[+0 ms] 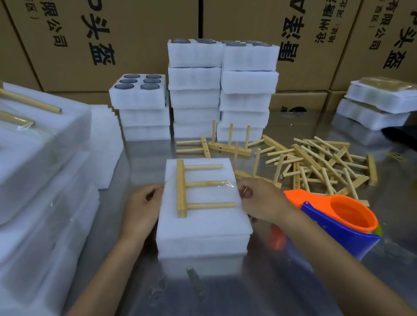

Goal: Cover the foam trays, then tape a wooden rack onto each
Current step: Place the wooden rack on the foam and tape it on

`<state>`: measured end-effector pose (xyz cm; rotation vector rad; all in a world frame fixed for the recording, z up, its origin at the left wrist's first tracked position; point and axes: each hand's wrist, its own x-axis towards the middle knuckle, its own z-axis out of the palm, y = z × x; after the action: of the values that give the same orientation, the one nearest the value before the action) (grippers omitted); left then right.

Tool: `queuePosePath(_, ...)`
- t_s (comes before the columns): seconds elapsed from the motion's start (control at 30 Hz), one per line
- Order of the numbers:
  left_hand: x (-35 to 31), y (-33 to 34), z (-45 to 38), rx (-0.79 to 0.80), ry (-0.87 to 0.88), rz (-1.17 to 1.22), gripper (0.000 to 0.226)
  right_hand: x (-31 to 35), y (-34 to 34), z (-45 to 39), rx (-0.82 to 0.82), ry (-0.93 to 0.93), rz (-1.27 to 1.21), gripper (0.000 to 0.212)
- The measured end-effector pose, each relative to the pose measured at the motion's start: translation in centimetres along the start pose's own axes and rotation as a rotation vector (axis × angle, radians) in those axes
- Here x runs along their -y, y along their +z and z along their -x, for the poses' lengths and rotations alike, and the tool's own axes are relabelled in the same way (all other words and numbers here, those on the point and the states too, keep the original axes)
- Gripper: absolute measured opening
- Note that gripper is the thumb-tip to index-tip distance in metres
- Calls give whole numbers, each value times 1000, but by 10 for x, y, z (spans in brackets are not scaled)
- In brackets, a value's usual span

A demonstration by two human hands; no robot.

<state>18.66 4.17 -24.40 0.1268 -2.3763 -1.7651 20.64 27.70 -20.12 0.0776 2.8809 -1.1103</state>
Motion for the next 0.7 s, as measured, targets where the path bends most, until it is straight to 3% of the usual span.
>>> queuePosePath(0.17, 5, 0, 4, -19, -6, 221, 20, -7, 16, 8, -154, -157, -164, 7)
queuePosePath(0.37, -2, -9, -9, 63, -51, 392, 21, 3, 28, 11, -243, -300, -424, 12)
queuePosePath(0.47, -5, -11, -7, 69, -139, 391, 49, 2, 34, 10, -268, -326, -466, 13)
queuePosePath(0.53, -6, -10, -7, 134, -157, 398, 56, 1, 39, 12, -261, -315, -483, 15)
queuePosePath(0.7, 5, -13, -12, 266, -150, 543, 42, 3, 41, 16, -289, -316, -485, 14)
